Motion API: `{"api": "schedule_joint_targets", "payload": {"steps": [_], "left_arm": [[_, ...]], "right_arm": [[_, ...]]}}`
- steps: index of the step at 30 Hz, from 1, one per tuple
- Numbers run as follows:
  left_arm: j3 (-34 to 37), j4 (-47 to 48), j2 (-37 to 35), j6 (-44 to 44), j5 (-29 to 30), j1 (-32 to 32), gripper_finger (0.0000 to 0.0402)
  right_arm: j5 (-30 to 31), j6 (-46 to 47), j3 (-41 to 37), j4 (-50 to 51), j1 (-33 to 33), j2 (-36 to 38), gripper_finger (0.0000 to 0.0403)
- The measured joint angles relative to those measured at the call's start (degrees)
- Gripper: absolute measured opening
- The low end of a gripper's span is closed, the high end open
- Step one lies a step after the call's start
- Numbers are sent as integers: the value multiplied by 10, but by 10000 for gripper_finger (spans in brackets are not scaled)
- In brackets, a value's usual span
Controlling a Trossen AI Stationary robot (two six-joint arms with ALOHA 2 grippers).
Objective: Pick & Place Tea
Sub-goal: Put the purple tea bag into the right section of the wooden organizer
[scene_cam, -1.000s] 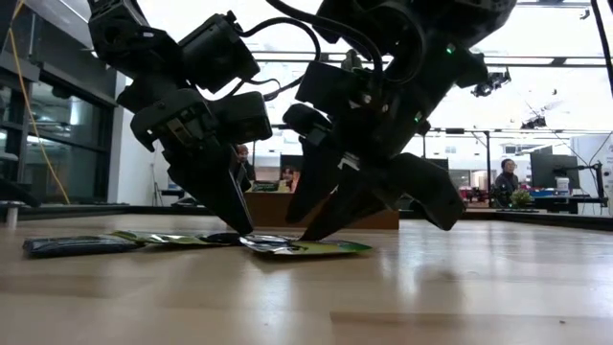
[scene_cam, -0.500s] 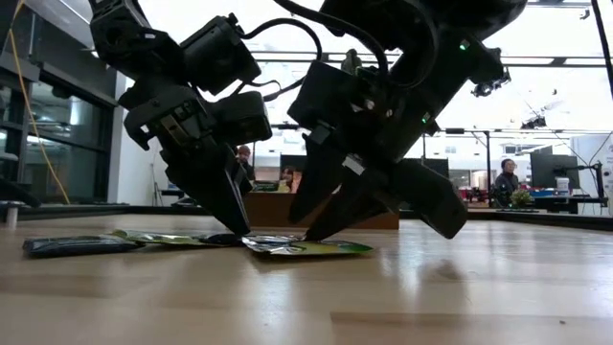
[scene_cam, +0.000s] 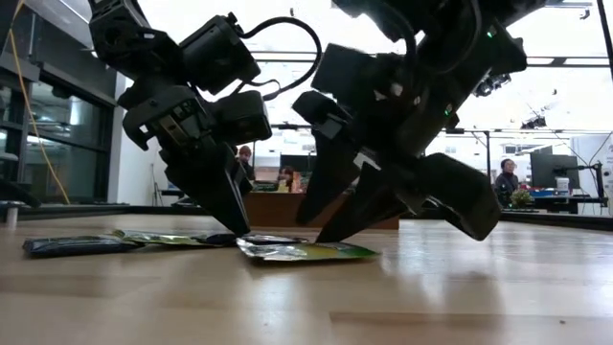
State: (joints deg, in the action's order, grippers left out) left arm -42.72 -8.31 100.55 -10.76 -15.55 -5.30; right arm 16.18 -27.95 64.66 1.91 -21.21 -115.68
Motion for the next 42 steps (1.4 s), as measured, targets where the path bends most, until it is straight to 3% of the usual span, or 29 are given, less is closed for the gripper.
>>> {"api": "schedule_joint_targets", "payload": {"steps": [9, 27, 42], "left_arm": [[1, -15, 1, -5, 3, 0, 0], [1, -17, 1, -11, -4, 0, 0], [1, -18, 1, -15, -11, 0, 0]], "right_arm": [[-62, -23, 1, -62, 15, -24, 140], [20, 69, 3, -29, 28, -35, 140], [2, 215, 3, 1, 37, -33, 140]]}}
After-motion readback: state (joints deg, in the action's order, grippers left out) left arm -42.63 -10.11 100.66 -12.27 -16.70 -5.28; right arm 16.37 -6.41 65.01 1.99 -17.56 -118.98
